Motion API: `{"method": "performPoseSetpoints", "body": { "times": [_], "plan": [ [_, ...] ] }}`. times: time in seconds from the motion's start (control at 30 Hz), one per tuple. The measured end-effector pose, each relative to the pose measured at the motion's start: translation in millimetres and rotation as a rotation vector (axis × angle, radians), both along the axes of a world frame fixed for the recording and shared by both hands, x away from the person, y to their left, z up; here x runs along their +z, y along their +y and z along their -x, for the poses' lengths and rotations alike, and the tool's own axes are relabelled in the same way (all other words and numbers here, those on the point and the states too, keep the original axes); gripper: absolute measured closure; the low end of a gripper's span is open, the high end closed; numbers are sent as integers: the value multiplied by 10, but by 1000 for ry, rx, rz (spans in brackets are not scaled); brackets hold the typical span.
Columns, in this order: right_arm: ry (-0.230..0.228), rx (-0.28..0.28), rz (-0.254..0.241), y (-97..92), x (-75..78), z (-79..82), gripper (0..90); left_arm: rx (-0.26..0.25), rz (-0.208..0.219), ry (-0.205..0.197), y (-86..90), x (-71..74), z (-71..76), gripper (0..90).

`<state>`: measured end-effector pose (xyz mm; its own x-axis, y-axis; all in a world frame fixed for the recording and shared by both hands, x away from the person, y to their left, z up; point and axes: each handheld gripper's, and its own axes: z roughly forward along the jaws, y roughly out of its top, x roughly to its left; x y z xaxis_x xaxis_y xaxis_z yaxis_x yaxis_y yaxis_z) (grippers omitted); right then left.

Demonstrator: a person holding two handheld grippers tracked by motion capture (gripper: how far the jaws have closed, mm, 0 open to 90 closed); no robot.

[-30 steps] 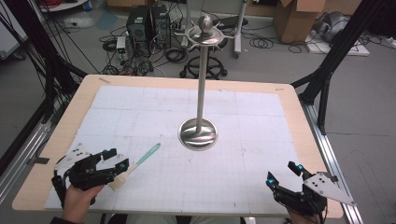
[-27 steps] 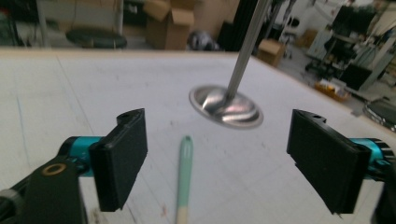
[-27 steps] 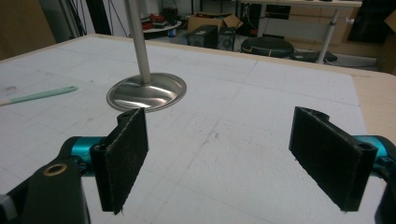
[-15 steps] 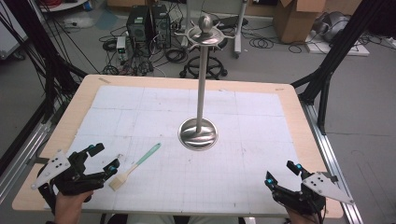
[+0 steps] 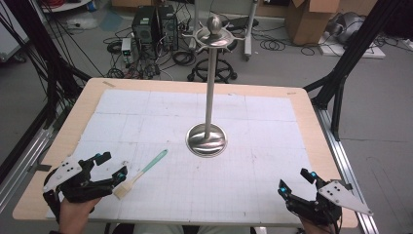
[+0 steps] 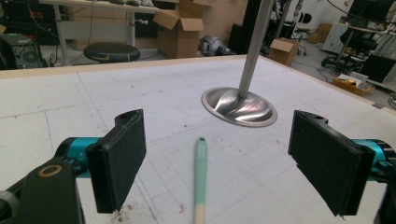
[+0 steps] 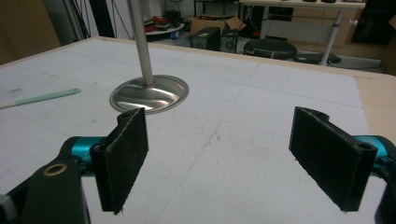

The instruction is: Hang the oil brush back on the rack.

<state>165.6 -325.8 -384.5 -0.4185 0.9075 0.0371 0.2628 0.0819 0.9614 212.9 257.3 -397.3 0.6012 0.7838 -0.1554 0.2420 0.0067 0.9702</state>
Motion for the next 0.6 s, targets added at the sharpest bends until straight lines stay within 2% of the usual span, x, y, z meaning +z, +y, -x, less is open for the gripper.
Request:
{"method": "performPoseSetpoints", "body": {
  "times": [0.13,0.23,0.3,0.4,0.47,0.6],
  "plan": [
    [8,1,12,10,-4,-3,185,8,-14,14,0,-11,-27,196],
    [4,-3,0,4,-4,5,185,8,-36,44,-15,-50,-45,208],
    [2,-2,0,6,-3,2,185,-2,-70,87,-34,-100,-75,227],
    [3,10,9,27,-5,-11,186,-4,-128,126,-67,-158,-110,254],
    [7,20,25,37,-10,-17,185,-4,-158,139,-88,-191,-143,274],
    [13,24,21,32,-21,-22,185,-22,-223,197,-138,-279,-213,339]
  ]
}}
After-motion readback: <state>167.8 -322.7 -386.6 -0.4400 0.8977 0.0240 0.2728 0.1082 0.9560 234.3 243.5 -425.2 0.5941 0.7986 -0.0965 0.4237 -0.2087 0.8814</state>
